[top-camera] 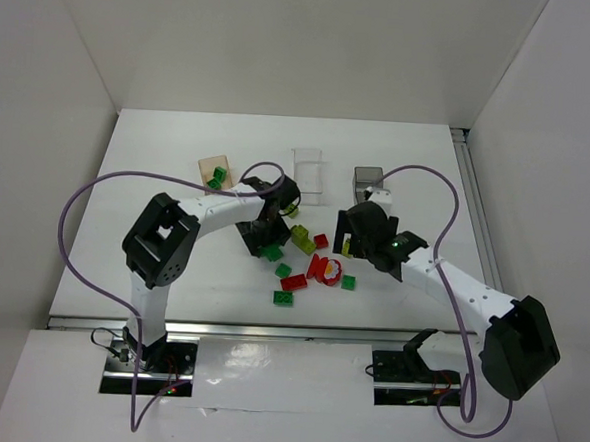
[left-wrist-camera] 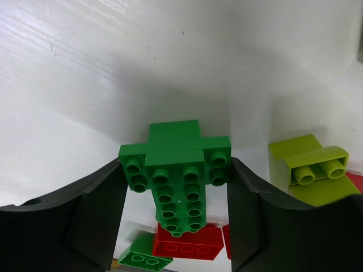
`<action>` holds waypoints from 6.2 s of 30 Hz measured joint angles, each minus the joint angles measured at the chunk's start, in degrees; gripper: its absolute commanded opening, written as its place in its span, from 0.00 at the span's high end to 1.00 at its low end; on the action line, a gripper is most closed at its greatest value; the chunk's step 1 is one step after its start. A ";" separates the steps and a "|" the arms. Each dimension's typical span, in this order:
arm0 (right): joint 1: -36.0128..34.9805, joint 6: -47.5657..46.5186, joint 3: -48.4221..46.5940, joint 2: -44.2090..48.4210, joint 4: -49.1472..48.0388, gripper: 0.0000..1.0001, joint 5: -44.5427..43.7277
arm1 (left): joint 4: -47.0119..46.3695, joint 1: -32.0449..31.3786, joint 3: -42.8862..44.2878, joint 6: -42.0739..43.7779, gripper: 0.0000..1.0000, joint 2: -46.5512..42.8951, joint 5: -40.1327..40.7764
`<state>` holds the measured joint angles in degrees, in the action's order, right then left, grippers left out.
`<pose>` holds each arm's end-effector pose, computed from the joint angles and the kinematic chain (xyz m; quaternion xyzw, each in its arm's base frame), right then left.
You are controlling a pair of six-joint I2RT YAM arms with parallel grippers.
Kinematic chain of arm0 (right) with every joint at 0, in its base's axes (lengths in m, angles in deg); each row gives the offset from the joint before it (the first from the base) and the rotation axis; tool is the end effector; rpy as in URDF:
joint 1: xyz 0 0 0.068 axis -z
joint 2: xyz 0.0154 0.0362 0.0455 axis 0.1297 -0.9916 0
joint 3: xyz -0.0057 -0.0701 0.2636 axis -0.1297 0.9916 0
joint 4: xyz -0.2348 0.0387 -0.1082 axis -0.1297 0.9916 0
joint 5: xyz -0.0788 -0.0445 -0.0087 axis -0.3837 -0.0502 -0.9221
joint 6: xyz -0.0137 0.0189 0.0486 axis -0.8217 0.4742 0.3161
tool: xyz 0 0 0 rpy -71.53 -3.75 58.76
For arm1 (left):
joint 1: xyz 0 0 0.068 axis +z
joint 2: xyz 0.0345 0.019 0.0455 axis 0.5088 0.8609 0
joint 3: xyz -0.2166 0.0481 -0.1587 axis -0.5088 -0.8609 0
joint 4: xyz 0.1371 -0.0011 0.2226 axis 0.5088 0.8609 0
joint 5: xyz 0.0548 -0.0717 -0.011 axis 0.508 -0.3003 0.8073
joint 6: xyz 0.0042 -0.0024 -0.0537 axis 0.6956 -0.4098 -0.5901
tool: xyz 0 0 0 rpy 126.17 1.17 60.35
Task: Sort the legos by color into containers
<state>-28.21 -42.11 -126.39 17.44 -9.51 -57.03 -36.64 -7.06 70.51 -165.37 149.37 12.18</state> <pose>0.2061 0.1317 0.2322 0.0227 0.9231 0.0366 0.3822 0.3087 -0.2284 0.1776 -0.3422 0.9282 -0.0272 0.1437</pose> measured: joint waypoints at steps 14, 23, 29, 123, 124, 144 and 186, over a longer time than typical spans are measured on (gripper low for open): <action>-0.44 -4.13 1.09 3.69 -2.75 0.01 7.21 | -2.23 2.25 4.68 15.91 0.58 -5.55 -3.37; -0.59 -7.32 -2.12 9.03 -12.52 0.01 26.77 | -23.10 12.81 -4.07 35.26 0.72 -19.63 -32.79; -0.59 -6.80 -3.19 8.31 -18.12 0.02 36.17 | -36.61 17.94 -10.14 37.57 0.73 -19.67 -53.77; 9.44 14.84 -3.23 -12.24 -42.49 0.73 57.81 | -106.92 41.64 -33.99 -8.85 1.00 -16.22 -90.25; 8.20 12.72 -5.31 -12.37 -38.84 0.73 55.15 | -90.86 42.40 -31.19 2.21 1.00 -19.50 -87.36; -3.76 -4.33 -33.18 -32.72 -20.79 0.73 32.72 | -5.51 31.74 -7.06 50.10 1.00 -25.73 -15.04; 5.27 -5.49 -23.39 -16.41 -16.48 0.17 19.58 | -6.10 12.15 -9.97 39.93 1.00 -8.22 -7.34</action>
<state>-22.94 -47.60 -149.77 1.02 -25.99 -37.44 -42.74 5.09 60.54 -125.43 141.16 4.84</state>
